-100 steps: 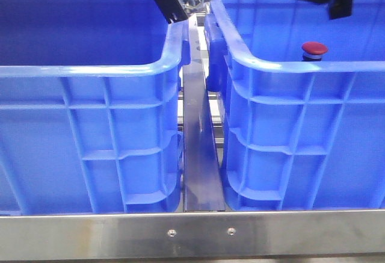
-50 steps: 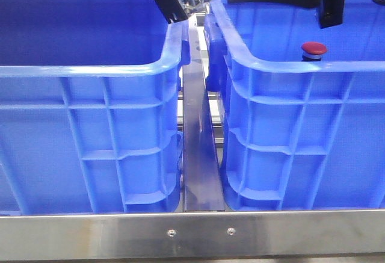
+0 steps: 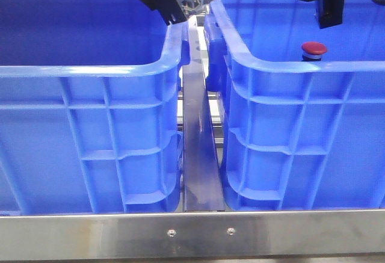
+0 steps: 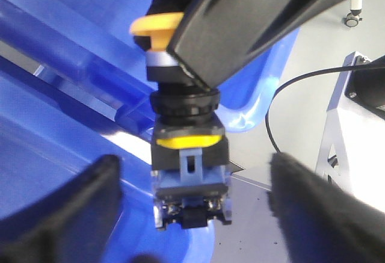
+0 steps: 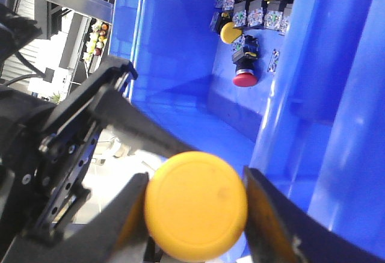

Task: Pick red and yellow buttons and place in box
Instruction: 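Take the yellow button with the right gripper and move it over the crate, then lower the yellow button beside the red one and open the right gripper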

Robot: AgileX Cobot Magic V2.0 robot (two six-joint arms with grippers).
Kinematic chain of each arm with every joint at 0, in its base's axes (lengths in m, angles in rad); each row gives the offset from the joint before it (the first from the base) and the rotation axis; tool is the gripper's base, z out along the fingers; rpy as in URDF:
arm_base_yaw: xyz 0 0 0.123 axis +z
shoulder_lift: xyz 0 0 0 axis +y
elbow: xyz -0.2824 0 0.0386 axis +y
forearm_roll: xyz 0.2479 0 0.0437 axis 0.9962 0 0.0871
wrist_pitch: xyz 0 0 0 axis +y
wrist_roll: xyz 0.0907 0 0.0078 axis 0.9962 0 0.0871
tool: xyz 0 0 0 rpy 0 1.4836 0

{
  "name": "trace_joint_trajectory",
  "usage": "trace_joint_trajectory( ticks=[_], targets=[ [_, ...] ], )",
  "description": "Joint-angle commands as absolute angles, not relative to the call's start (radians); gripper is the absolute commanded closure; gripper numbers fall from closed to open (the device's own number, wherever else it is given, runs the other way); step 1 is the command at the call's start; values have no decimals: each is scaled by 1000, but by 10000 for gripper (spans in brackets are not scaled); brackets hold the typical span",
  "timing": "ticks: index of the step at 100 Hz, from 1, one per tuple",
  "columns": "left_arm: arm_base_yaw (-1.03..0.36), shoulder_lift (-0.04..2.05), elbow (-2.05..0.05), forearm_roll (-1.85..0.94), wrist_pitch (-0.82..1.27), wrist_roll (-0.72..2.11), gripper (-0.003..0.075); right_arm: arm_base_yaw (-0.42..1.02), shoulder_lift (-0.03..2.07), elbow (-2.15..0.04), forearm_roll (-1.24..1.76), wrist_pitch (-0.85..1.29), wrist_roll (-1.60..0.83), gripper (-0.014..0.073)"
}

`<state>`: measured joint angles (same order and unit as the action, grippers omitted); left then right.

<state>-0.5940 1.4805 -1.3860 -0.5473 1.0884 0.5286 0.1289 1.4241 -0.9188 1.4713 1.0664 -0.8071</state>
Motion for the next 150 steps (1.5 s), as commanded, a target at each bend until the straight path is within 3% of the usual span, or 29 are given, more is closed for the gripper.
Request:
trace_joint_trajectory(
  ticks=[1, 28, 41, 77, 122, 150],
  targets=[
    [-600, 1448, -1412, -597, 1078, 529, 167, 100, 1394, -970, 1532, 1106, -816, 426],
    [-600, 1448, -1412, -597, 1084, 529, 167, -134, 1394, -1115, 1468, 1137, -928, 426],
    [-600, 1448, -1412, -597, 1084, 529, 167, -220, 1393, -1138, 1375, 1034, -1048, 426],
    [-600, 1448, -1412, -597, 1084, 529, 167, -218, 1393, -1094, 1014, 559, -1113, 426],
    [-600, 1448, -1412, -597, 1078, 529, 167, -197, 1546, -1086, 998, 120, -1171, 426],
    [-600, 1448, -1412, -596, 1072, 529, 167, -196, 1617, -1131, 1015, 137, -1171, 426]
  ],
)
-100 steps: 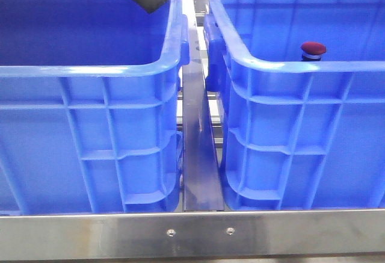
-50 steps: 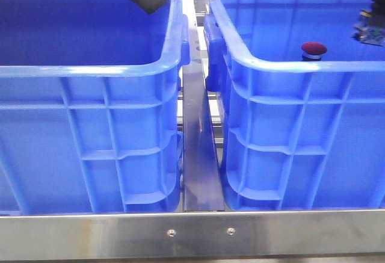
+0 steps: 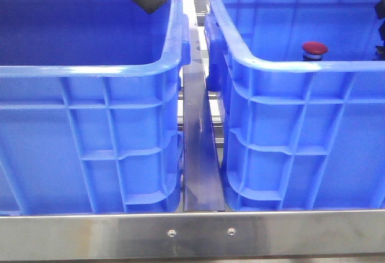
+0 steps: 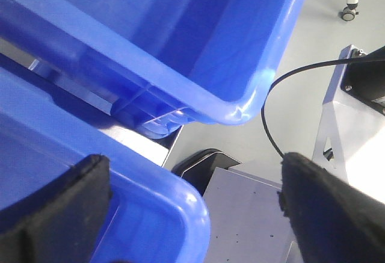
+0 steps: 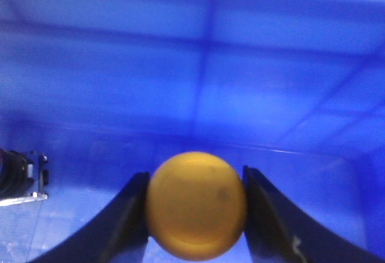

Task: Pick red and yellow buttons and place in box
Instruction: 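Lower the yellow button beside the red one and open the right gripper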

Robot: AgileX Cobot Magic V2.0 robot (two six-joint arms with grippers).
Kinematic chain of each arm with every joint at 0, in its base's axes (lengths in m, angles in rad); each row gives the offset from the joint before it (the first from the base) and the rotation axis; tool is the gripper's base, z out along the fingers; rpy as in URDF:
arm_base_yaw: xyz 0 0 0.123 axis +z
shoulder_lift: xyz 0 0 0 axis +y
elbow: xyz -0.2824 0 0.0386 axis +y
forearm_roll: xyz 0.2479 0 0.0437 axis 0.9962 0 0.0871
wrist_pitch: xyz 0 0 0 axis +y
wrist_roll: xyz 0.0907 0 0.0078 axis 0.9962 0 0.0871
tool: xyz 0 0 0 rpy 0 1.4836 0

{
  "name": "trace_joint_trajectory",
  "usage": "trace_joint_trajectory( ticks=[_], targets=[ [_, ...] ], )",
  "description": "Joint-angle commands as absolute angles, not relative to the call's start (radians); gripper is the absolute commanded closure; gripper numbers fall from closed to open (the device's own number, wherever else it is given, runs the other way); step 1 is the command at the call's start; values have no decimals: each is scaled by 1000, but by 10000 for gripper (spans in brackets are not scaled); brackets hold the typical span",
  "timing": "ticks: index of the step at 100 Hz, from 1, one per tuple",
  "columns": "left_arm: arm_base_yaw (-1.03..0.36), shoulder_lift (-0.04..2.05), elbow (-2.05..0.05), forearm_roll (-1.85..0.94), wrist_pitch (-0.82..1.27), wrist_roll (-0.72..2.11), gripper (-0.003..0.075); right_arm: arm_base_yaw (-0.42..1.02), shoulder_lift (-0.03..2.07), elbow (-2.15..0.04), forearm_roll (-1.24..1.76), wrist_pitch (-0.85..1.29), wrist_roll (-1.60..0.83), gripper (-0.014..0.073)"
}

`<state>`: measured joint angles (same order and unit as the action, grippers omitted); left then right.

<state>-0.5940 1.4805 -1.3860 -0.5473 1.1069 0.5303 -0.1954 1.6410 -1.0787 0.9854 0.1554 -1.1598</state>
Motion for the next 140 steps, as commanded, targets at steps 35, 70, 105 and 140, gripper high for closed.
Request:
trace_joint_trajectory(
  ticks=[35, 70, 105, 140],
  targets=[
    [-600, 1448, -1412, -596, 1070, 529, 167, -188, 1655, -1179, 1025, 144, -1171, 426],
    [-600, 1448, -1412, -596, 1070, 529, 167, -188, 1707, -1179, 1027, 162, -1171, 426],
    [-600, 1448, -1412, -596, 1069, 529, 167, -188, 1724, -1179, 1027, 169, -1171, 309],
    [-600, 1448, -1412, -596, 1065, 529, 167, -188, 1714, -1179, 1027, 177, -1171, 46]
  ],
)
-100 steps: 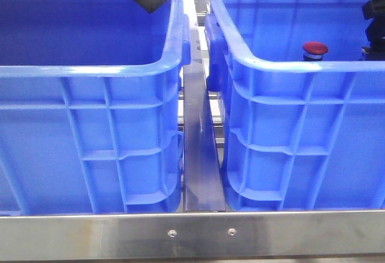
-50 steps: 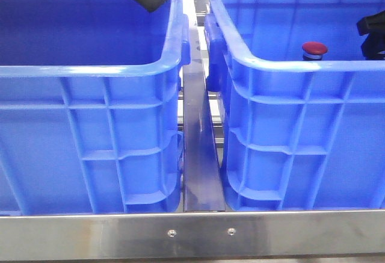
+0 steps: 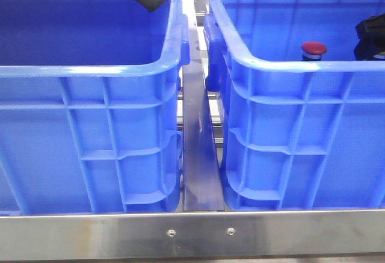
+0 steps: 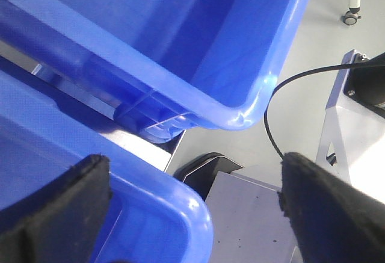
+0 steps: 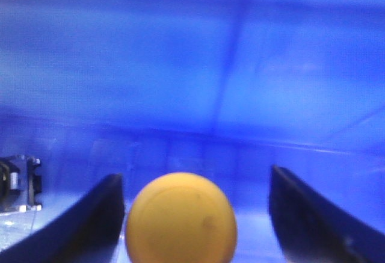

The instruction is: Pick red and yellow buttons and place in box

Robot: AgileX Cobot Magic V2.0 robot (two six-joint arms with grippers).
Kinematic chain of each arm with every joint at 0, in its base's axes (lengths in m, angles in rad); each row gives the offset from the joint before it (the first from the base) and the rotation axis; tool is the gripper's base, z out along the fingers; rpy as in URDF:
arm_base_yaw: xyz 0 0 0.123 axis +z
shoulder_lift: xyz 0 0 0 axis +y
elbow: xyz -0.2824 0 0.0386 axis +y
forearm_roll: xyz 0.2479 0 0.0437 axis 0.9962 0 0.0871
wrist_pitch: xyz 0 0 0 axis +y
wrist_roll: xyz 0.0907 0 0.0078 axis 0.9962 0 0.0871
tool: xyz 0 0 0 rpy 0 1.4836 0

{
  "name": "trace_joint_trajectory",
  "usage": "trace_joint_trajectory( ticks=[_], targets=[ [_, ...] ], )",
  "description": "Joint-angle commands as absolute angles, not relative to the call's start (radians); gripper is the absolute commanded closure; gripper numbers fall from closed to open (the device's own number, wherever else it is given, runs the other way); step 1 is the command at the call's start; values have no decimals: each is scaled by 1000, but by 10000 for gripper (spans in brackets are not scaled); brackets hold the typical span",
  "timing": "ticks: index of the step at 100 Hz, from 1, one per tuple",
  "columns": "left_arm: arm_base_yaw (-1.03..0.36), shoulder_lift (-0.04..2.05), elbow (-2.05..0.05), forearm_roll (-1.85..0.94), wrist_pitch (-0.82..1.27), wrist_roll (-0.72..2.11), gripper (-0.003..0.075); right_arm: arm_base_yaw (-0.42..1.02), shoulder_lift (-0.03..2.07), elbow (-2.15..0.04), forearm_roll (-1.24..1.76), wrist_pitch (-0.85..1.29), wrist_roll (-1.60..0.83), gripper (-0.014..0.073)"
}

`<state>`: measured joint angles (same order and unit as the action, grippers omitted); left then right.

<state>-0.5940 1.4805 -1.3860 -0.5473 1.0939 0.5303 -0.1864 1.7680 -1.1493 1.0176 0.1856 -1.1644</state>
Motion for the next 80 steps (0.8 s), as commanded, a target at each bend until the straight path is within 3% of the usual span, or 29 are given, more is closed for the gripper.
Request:
trace_joint_trajectory(
  ticks=[1, 58, 67, 80],
  targets=[
    [-600, 1448, -1412, -596, 1065, 529, 167, -188, 1712, -1179, 1027, 179, -1171, 46],
    [-598, 1437, -1412, -532, 1029, 529, 169, -190, 1468, -1084, 1016, 310, -1171, 55],
    [-596, 1427, -1412, -530, 986, 519, 203, -190, 1399, -1040, 1016, 312, -1171, 127],
    [-594, 1409, -1408, -451, 919, 422, 291, -190, 1290, -973, 1016, 345, -1171, 358]
  ],
)
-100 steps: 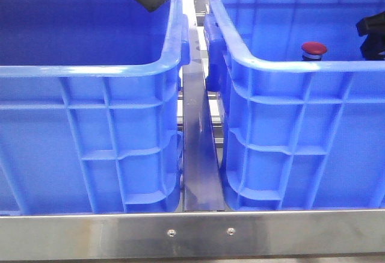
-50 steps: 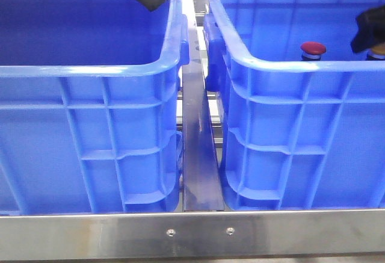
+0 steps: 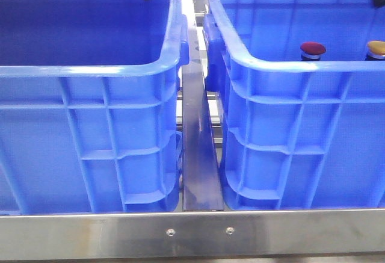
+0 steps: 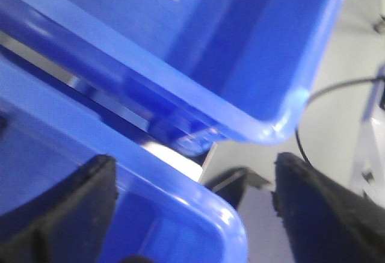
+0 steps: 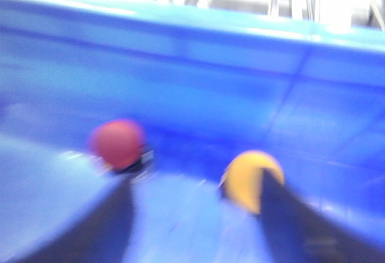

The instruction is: Pick red and yellow buttons and place in box

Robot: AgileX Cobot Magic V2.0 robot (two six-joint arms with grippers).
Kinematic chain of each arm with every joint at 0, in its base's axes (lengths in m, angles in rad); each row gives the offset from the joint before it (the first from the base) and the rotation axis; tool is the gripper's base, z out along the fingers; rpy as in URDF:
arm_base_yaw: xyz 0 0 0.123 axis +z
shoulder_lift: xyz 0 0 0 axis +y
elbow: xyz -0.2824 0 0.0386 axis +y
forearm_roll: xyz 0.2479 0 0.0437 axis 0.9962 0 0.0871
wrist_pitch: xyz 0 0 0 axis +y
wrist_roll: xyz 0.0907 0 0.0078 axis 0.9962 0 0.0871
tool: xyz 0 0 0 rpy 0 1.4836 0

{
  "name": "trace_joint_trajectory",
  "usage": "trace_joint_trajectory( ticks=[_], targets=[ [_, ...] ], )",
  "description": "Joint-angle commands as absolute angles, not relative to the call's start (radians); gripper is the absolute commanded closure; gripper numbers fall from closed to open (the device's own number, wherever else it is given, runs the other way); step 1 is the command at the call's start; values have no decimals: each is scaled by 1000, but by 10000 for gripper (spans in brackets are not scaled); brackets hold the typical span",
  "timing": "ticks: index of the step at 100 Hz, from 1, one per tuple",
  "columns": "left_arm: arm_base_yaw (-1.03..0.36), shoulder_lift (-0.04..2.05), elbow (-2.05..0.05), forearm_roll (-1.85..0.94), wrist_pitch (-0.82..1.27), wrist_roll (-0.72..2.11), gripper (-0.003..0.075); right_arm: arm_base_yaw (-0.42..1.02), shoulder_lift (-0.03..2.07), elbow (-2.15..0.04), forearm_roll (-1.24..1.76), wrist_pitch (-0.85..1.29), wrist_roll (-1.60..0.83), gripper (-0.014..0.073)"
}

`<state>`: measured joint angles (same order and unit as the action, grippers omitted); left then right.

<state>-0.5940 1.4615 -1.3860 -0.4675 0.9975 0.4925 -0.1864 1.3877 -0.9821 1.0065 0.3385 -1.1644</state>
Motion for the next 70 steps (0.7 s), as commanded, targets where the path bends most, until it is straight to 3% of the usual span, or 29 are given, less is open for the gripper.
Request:
trace_joint_trajectory(
  ticks=[1, 22, 33, 70],
  targets=[
    [-594, 1409, -1405, -436, 911, 415, 304, -190, 1285, -973, 1016, 348, -1171, 358],
    [-586, 1364, -1339, -258, 783, 271, 586, -190, 1119, -893, 1012, 429, -1171, 705],
    [-544, 1338, -1285, -255, 758, 258, 739, -190, 1054, -868, 1012, 454, -1171, 693],
    [-204, 1158, -1115, -253, 682, 255, 741, -190, 866, -769, 1010, 473, -1171, 694]
  ],
)
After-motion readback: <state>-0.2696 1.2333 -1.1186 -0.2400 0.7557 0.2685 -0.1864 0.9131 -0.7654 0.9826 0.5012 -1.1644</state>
